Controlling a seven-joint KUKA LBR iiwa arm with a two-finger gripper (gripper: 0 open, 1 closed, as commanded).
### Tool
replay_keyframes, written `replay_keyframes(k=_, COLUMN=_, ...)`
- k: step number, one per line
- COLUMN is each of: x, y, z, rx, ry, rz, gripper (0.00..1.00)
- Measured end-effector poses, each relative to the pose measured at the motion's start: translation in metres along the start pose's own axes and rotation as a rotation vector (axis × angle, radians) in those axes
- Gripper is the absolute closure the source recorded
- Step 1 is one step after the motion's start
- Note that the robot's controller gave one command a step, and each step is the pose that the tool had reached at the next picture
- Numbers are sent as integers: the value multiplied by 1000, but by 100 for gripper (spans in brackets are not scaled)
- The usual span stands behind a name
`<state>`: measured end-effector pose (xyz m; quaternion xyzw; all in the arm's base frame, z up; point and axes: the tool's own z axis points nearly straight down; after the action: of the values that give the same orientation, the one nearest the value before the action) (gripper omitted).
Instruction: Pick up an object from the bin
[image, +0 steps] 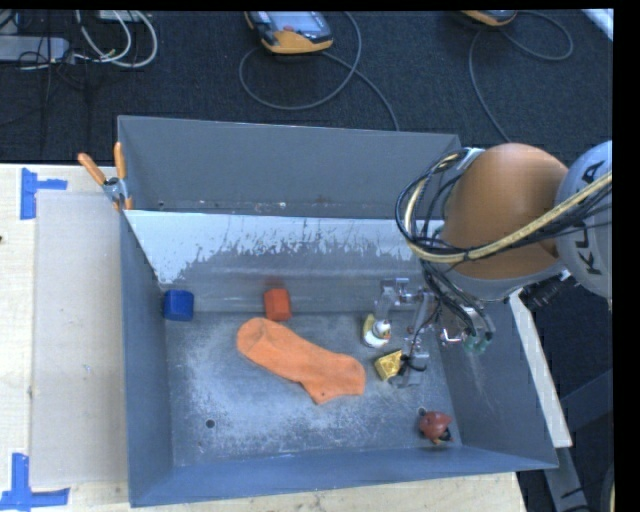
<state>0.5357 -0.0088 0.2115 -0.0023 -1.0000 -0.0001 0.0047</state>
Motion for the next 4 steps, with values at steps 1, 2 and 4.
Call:
replay_keyframes(k=1, x=-1, y=0, z=-5, rx=0, ry=-8, rz=0, gripper=0)
replay_keyframes(k=2, x=2, y=38, z=68, rx=-1, ry=-8, rz=31, gripper=0)
replay_keyframes(k=4, x=5, y=54, z=99, rx=-1, ry=-4, rz=136, gripper=0)
